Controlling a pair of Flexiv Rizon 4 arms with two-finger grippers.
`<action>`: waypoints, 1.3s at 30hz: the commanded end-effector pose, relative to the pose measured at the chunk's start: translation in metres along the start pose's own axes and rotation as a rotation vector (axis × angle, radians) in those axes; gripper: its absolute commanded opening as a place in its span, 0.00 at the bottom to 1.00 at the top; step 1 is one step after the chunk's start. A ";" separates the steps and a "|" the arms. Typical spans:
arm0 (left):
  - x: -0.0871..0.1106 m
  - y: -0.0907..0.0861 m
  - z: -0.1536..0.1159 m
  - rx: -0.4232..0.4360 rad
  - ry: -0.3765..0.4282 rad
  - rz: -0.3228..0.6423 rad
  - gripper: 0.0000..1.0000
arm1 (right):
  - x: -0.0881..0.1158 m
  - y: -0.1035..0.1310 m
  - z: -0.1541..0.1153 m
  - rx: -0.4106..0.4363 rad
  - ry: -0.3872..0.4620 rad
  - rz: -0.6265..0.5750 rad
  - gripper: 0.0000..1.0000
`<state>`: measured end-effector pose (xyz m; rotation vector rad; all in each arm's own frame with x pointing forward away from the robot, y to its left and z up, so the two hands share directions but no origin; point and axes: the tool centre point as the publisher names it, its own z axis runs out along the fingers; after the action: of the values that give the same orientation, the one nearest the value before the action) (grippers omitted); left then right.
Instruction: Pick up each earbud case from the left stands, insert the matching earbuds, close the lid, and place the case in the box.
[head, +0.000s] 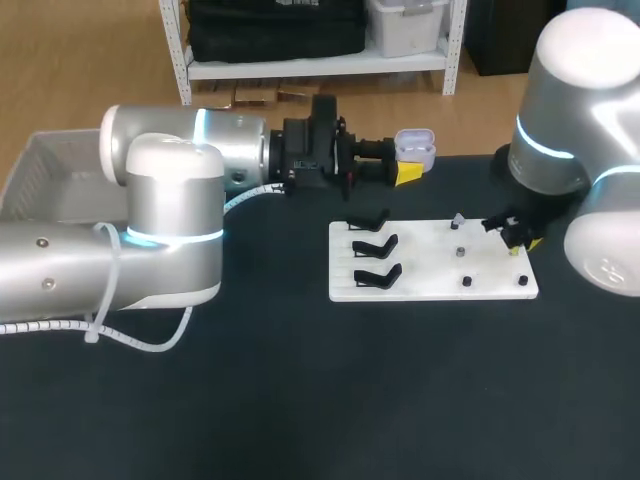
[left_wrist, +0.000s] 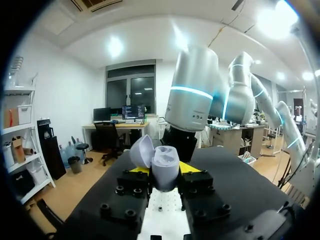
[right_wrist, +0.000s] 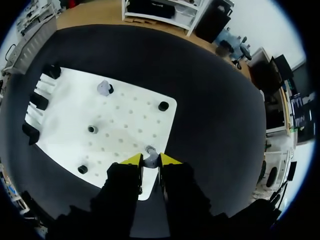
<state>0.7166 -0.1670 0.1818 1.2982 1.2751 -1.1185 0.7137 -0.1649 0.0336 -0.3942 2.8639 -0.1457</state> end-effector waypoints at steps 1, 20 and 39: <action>0.002 -0.001 0.000 -0.005 -0.008 0.005 0.00 | 0.007 0.000 -0.034 0.005 -0.005 0.021 0.00; 0.002 -0.001 0.000 -0.005 -0.008 0.005 0.00 | 0.017 0.046 -0.166 0.095 0.128 0.101 0.00; 0.002 -0.001 0.000 -0.005 -0.008 0.005 0.00 | -0.008 0.068 -0.189 0.131 0.212 0.424 0.00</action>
<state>0.7167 -0.1671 0.1819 1.2983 1.2753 -1.1186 0.6454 -0.1030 0.2037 -0.0851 2.9596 -0.2595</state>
